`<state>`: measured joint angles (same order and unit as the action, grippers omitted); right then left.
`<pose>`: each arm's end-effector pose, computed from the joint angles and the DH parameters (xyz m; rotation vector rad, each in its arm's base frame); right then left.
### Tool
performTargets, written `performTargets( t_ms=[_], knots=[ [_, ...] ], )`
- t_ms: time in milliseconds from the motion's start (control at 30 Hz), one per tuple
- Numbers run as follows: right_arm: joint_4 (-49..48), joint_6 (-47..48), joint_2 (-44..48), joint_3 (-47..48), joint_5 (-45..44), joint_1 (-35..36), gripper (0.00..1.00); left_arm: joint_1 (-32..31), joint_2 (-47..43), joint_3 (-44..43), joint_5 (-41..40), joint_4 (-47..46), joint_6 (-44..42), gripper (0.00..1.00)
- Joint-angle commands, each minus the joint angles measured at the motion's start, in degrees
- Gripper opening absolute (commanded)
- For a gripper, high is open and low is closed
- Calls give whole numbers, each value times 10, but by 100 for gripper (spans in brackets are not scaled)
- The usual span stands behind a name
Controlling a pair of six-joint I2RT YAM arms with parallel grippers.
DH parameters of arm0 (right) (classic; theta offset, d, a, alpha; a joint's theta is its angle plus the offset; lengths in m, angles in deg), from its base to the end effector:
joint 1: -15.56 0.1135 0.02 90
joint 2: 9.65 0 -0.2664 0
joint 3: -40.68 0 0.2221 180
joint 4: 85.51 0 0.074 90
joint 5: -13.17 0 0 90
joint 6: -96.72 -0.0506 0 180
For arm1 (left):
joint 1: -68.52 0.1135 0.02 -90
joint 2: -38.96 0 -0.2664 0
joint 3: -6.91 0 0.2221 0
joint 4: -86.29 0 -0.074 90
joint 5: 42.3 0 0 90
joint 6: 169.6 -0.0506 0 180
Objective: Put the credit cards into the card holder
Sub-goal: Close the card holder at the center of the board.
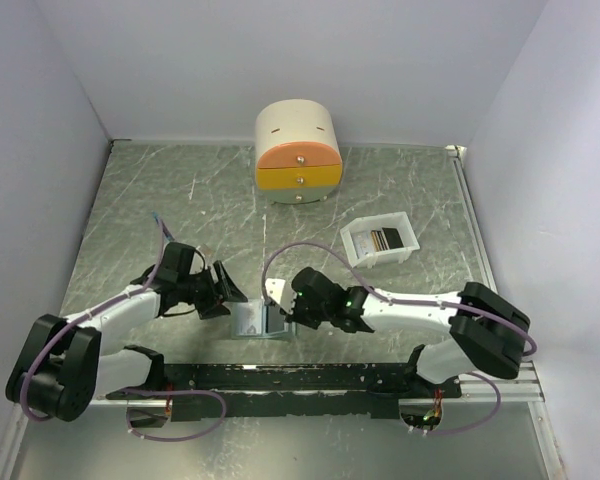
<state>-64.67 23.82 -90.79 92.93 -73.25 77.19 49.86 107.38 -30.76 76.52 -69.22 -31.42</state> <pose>0.1179 0.2249 0.1744 -1.5962 1.9009 0.4166 0.1631 -0.0808 0.1505 -0.4807 2.6815 -1.0505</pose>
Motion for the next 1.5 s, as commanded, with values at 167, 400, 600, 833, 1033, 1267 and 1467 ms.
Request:
performTargets(
  t_ms=[167, 400, 600, 833, 1033, 1267, 1467],
  knots=[
    [-189, -163, 51, -44, -43, 2, 0, 39, -7, -28, -55, 61, -24, 78],
    [-325, -227, 43, -131, -62, 1, 0, 41, -12, -21, -43, 57, -17, 80],
    [-412, -253, 44, -177, -49, 2, 0, 40, -24, 23, 20, 0, 17, 80],
    [-443, -255, 30, -188, -39, 2, 0, 40, -21, 63, 94, -106, 81, 80],
    [-509, -255, 19, -209, -23, 2, 0, 40, -105, 79, 130, -178, 159, 78],
    [-630, -247, -22, -235, -12, 1, 0, 24, -134, 124, 161, -336, 257, 71],
    [-699, -244, -56, -249, -10, 2, 0, 8, -96, 137, 148, -362, 228, 64]
  ],
)
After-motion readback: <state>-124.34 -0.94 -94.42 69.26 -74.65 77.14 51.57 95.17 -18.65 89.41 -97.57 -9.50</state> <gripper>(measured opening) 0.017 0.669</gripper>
